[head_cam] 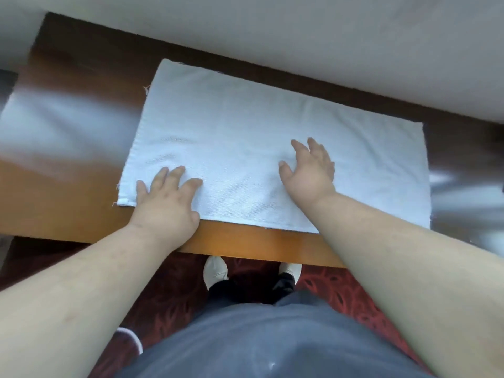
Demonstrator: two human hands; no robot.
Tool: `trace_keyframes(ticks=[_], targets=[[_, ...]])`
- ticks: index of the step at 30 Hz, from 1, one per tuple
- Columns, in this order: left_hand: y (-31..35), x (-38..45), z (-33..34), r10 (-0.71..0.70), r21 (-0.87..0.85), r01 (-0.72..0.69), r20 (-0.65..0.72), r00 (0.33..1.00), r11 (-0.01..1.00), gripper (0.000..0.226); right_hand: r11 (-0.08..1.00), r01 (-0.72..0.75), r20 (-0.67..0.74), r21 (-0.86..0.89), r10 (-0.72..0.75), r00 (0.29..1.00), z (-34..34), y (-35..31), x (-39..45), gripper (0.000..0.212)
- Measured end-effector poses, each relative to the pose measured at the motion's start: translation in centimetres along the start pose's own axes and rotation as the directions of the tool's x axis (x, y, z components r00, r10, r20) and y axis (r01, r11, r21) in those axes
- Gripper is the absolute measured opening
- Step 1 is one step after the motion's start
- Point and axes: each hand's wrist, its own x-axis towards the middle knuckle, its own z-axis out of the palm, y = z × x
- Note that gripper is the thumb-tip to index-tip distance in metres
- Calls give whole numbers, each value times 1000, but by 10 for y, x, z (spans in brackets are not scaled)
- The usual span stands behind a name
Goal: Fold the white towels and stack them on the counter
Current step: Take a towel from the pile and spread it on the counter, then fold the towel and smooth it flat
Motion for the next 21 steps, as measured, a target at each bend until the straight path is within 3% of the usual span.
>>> trace_keyframes(ticks=[2,4,7,9,11,14,18,21], targets=[[14,4,-11,61,70,-56,-62,996,996,65,989,-149,-36,-1,149,988,-12,54,-14,60],[43,10,-21,258,111,-247,-101,961,963,60,962,-271,-82,27,272,959,-22,101,-23,59],[105,20,-30,541,117,-531,-66,839,839,53,920,-393,-54,6,393,918,-28,153,-32,62],[147,27,-27,638,109,-633,-17,770,767,52,918,-394,33,-41,395,918,-25,175,-35,68],[181,32,-21,679,105,-683,72,730,723,50,937,-344,69,-66,348,935,-21,191,-37,74],[213,37,-12,690,234,-702,144,709,673,44,958,-285,59,-37,287,956,-21,209,-38,80],[260,55,-21,731,298,-711,60,680,637,46,938,-261,-134,227,296,946,-28,236,-53,67],[313,82,-26,752,206,-736,2,659,645,40,954,-289,-81,77,295,952,-24,265,-76,68]])
